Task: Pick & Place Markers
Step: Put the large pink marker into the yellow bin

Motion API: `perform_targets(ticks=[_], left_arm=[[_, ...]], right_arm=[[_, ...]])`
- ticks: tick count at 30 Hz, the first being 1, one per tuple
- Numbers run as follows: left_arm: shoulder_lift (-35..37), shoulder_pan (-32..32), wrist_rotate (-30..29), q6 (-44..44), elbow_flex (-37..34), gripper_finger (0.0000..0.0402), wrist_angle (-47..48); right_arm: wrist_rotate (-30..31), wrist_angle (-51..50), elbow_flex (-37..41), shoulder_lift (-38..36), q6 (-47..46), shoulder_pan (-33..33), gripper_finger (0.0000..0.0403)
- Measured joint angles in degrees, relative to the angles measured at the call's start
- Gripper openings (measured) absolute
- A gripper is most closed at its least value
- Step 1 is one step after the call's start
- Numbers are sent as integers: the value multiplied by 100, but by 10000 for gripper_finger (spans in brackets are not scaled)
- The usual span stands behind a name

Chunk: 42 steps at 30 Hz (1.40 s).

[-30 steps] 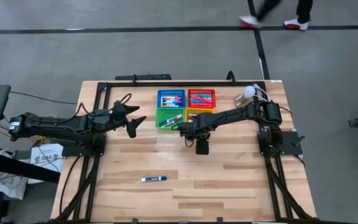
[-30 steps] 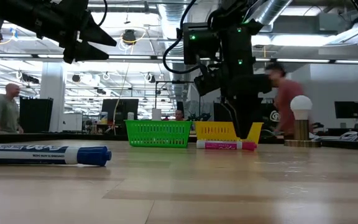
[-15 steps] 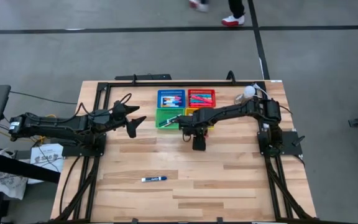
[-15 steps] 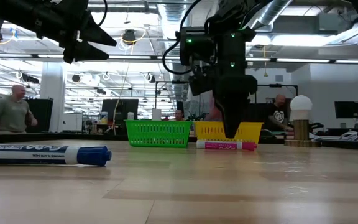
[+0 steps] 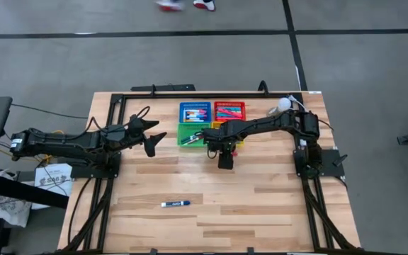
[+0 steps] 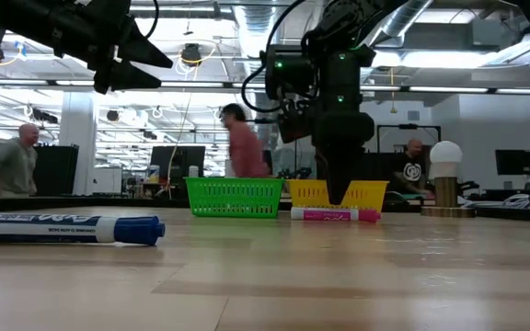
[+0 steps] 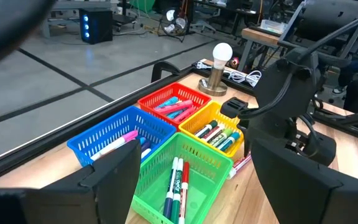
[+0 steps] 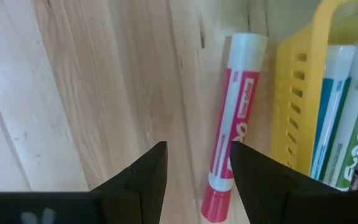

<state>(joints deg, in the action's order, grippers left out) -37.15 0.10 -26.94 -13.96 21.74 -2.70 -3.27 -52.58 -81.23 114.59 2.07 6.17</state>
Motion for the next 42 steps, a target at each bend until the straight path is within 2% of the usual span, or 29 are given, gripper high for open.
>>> perform_targets(ticks=[6,15,26,30,34,38,42], left_arm=[[1,0,0,0,0,303,1],[0,0,0,0,0,303,0],[0,0,0,-2,0,303,-37],[0,-1,0,-1,0,303,-37],[2,0,2,-2,0,303,-37],[0,0,0,0,0,303,-37],[2,0,0,0,0,303,-37]], right_arm=[[-23,197,33,0,-4,0,165],[15,546,529,13,-335,-2,165],[-140,152,547,-104,-511,-338,164],[169,-108,549,-362,-511,-352,164],[190,-125,549,-579,-421,-258,164],[144,-112,569,-523,-354,-109,166],[-170,-41,686,-361,-319,-58,166]])
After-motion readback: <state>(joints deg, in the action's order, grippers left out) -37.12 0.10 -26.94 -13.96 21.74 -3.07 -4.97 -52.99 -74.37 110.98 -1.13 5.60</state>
